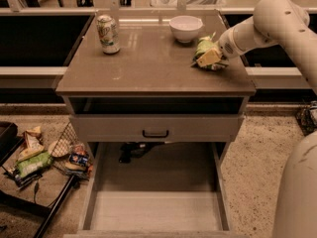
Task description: Place green jalapeno chip bag into middle drawer
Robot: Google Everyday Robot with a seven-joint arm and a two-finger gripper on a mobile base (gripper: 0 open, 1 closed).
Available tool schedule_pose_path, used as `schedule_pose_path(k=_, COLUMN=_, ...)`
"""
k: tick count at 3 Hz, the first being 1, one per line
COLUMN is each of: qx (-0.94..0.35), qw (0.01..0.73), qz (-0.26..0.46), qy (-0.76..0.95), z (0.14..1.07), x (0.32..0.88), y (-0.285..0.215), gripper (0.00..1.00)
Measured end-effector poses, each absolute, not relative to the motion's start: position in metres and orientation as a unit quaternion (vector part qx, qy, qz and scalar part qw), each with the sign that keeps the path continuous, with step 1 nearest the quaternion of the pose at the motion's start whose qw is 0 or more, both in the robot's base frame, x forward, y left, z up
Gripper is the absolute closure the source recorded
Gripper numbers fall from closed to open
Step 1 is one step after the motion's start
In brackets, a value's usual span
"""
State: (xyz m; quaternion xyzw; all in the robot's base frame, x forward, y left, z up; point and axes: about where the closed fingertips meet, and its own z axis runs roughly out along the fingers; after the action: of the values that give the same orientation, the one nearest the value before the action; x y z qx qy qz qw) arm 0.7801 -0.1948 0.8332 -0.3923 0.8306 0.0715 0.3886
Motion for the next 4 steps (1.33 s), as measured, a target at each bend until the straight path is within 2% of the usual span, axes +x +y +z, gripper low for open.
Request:
schedule_pose_path(k=1, qx=-0.392, qw=0.389, qz=0.072, qy=0.831, z=0.8331, x=0.7801, y=-0.1947, gripper=1.0)
schedule_pose_path(k=2, qx=-0.392, qw=0.389, qz=0.072, qy=0.831, z=0.8333, x=0.7801, y=-0.1947, gripper=0.82)
schedule_pose_path(k=4, qx=-0.393, qw=0.388, qz=0.072, qy=0.831, z=0.8322, x=0.7803, y=-0.1937, gripper=0.35)
